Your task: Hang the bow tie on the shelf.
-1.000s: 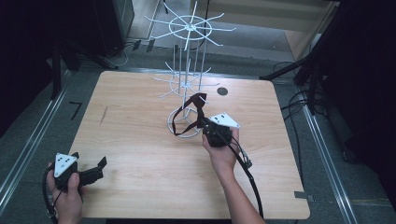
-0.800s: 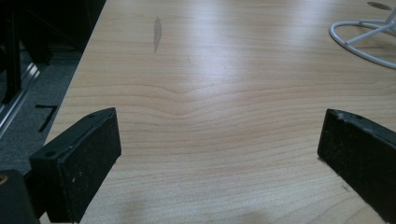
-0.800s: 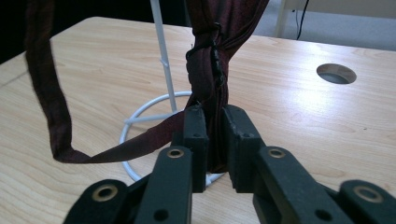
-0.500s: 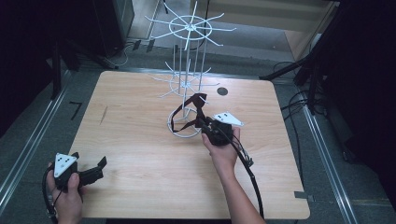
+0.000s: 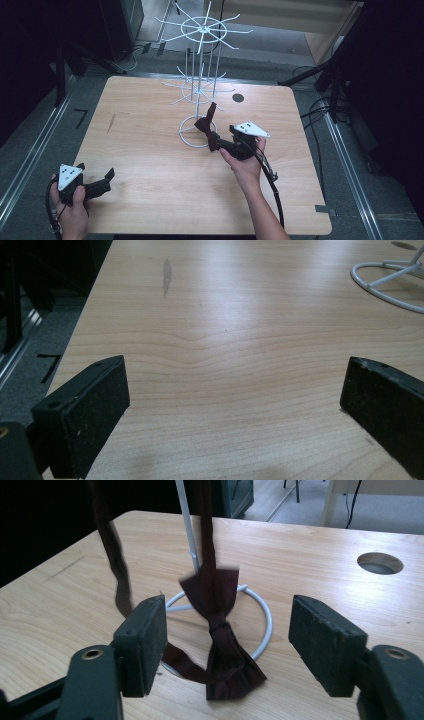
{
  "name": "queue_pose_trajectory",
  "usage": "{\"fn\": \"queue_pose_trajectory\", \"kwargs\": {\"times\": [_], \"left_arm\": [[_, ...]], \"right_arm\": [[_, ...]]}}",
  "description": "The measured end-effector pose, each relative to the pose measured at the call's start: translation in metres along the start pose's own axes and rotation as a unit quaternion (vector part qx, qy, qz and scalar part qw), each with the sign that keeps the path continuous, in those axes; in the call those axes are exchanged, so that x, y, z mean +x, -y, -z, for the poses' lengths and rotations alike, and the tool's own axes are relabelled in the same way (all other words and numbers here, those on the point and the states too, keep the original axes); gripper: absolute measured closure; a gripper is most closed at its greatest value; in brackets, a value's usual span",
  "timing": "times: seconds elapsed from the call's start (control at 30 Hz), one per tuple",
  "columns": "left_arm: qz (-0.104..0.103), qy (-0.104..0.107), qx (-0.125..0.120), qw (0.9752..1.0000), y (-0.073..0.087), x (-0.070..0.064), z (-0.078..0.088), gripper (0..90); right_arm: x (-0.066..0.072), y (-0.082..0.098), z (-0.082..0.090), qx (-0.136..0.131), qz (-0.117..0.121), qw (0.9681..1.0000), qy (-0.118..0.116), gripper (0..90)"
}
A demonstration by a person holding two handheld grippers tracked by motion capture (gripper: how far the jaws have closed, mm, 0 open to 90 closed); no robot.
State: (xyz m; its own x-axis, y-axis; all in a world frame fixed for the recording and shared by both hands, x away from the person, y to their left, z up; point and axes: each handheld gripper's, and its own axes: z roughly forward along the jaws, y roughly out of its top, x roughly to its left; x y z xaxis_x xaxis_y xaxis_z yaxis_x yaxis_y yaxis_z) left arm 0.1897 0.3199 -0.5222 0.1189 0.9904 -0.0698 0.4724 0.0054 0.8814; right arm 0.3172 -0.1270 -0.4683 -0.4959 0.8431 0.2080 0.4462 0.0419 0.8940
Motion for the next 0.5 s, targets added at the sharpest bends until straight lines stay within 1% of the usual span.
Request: {"fn": "queue_pose_trajectory", "kwargs": {"times": [0.03, 0.07, 0.17, 0.33, 0.37, 0.4, 0.5], "left_arm": [[0.0, 0.0, 0.0, 1.0, 0.0, 0.0, 0.0, 0.1], [-0.001, 0.0, -0.001, 1.0, 0.0, 0.0, 0.0, 0.1], [-0.001, 0.0, -0.002, 1.0, 0.0, 0.0, 0.0, 0.1], [-0.001, 0.0, -0.001, 1.0, 0.0, 0.0, 0.0, 0.1], [-0.001, 0.0, -0.001, 1.0, 0.0, 0.0, 0.0, 0.1], [-0.002, 0.0, 0.001, 1.0, 0.0, 0.0, 0.0, 0.1], [-0.004, -0.001, 0.001, 1.0, 0.0, -0.001, 0.0, 0.1]], "right_arm": [[0.0, 0.0, 0.0, 0.0, 0.0, 1.0, 0.0, 29.6], [-0.002, 0.001, 0.004, -0.001, -0.001, 1.0, -0.001, 28.0], [-0.005, 0.003, 0.011, -0.003, -0.004, 1.0, -0.001, 27.1], [-0.014, 0.008, 0.023, -0.003, -0.006, 0.9999, 0.008, 25.6], [-0.014, 0.008, 0.023, -0.003, -0.006, 0.9999, 0.008, 25.6], [-0.018, 0.01, 0.028, -0.007, -0.008, 0.9999, 0.011, 25.6], [-0.025, 0.013, 0.036, -0.011, -0.013, 0.9997, 0.017, 25.6]]}}
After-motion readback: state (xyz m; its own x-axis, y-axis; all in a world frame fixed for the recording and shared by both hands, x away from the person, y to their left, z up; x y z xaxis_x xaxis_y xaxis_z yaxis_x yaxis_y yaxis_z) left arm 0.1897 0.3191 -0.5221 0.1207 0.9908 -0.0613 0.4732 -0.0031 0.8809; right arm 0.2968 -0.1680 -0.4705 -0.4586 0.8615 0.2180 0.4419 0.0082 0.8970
